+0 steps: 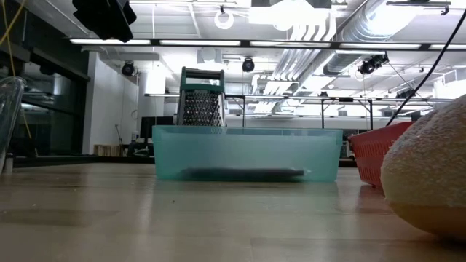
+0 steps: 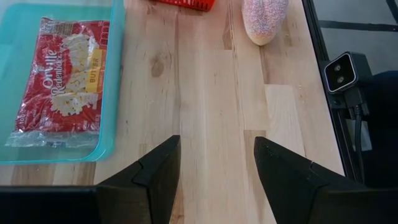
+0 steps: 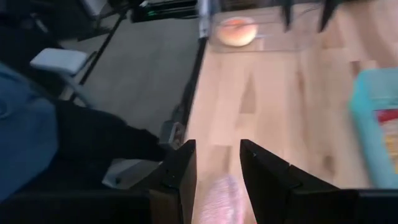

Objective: Pick & Place Food Item
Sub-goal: Put the left bread into the transparent bin

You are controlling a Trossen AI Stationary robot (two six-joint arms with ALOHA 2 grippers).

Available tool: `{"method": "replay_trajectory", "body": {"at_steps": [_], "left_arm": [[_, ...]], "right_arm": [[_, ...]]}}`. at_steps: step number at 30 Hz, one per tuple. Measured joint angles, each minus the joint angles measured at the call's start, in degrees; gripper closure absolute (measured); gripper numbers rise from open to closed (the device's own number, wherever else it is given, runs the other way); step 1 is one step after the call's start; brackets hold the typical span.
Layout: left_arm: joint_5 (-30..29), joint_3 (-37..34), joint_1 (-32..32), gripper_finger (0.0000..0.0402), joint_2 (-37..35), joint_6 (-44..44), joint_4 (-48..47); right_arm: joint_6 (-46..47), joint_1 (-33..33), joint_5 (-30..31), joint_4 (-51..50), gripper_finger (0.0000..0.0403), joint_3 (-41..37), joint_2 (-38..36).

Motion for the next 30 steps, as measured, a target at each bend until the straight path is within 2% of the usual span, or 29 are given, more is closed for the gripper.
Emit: {"method": "replay_trajectory", "body": {"at_steps": [6, 13, 30], "left_arm": [[0.0, 0.0, 0.0, 0.0204, 0.0, 0.0, 0.0], [0.0, 0.0, 0.0, 0.0204, 0.0, 0.0, 0.0], [0.0, 0.0, 0.0, 0.0204, 0.0, 0.0, 0.0]], "right_arm": [[2.9, 4.7, 0.1, 2.2, 0.0291, 0.0, 1.2], [6.3, 9.2, 4.5, 2.3, 0.0291, 0.0, 1.9], [5.6, 11.4, 10.1, 3.2, 0.0291, 0.0, 2.7]]}}
